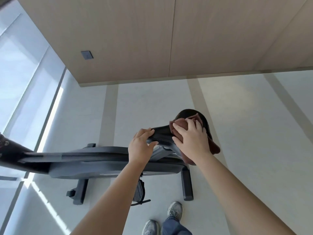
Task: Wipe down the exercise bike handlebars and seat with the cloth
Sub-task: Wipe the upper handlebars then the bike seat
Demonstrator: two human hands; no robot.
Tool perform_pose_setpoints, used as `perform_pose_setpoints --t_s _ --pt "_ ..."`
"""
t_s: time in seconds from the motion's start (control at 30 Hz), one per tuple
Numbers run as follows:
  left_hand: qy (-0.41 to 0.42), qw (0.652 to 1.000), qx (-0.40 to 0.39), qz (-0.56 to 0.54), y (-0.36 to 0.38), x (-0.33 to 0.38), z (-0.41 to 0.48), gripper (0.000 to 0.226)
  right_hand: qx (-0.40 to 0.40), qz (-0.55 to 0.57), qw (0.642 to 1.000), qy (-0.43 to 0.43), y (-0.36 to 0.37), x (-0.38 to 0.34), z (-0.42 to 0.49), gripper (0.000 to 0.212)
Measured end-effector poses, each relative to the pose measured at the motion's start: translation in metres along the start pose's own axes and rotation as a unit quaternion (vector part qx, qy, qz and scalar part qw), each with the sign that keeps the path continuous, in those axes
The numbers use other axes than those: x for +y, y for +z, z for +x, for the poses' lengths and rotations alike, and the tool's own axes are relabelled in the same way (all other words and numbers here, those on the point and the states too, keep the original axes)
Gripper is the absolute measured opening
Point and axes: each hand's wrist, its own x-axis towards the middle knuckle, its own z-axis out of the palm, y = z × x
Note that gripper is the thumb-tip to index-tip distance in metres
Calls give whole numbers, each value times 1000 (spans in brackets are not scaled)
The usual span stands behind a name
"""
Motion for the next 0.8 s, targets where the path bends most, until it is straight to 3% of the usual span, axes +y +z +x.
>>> perform_pose_setpoints --t_s 0.13,0.4,0.6,0.8 --pt "15 1000 -21 4 -2 -2 3 40 65 44 997 17 0 -4 -13 38" --pt "7 998 -56 16 -6 5 -2 41 42 -32 999 13 -2 -3 -17 45" --pt "11 991 -118 56 -13 19 -4 45 50 -21 998 23 -10 -14 -21 39" --pt "92 986 -70 119 -21 37 -21 44 81 57 994 42 -14 -14 -38 39"
